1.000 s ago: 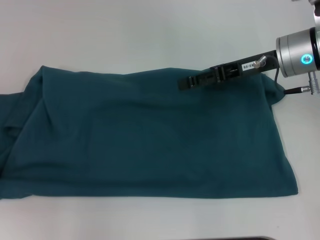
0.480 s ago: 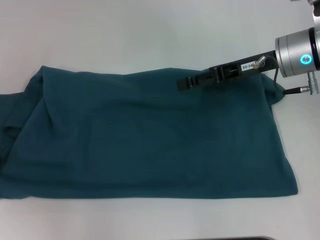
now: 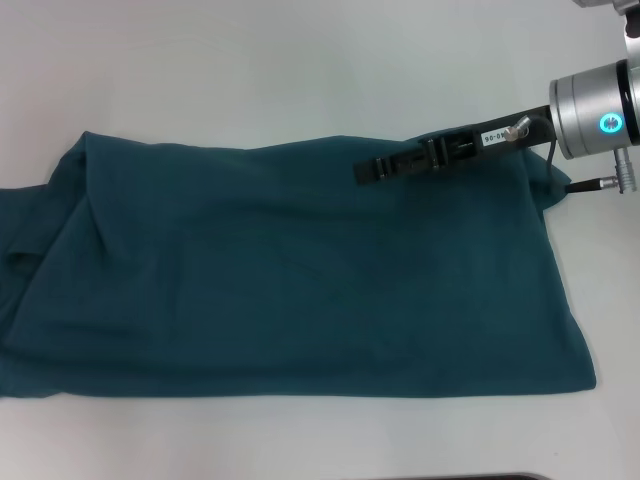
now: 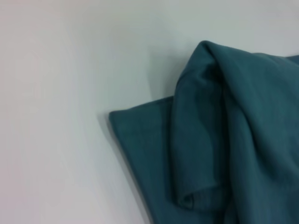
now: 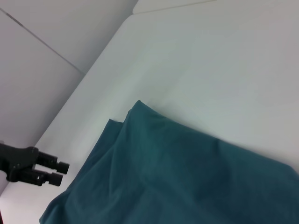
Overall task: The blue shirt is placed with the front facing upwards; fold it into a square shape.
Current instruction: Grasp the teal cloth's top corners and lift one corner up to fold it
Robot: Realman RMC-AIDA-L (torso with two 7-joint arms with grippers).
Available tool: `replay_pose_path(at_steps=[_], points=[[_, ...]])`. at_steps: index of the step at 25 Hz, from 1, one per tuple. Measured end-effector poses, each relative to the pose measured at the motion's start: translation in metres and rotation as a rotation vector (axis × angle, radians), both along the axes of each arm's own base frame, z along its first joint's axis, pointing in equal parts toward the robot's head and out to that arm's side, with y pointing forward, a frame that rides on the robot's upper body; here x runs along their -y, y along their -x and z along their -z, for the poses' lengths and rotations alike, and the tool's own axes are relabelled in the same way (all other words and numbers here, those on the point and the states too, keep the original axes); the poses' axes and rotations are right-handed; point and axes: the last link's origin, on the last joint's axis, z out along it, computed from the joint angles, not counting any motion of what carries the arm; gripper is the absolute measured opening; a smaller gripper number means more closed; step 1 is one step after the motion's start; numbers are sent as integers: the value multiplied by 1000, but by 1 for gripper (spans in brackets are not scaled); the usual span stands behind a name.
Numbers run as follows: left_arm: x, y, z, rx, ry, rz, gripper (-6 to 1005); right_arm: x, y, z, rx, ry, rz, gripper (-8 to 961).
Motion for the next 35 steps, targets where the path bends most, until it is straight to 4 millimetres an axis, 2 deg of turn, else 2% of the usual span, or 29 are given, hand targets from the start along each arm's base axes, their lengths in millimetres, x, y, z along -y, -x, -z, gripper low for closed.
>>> replay_pose_path(at_steps=[4,10,18,22,28,35], points=[[-6,0,6,-1,13,0,527,0,-1,0,1,-2,1,646],[-21,1,9,-30,-33,27,586,-1,0,0,3,-6,-1,645],[-47,-10,2,-47,-111,122,586,-1,4,3,2,8,3,643],[-58,-9,-4,-80,-181,146,585,-1,7,7,-5,26,7,643],[-72,-6,5,-111,-206,174,585,-1,8,8,-8,30,19,642],[-79,-2,8,-149,-248,180,584,0,8,9,-11,36,26,640]])
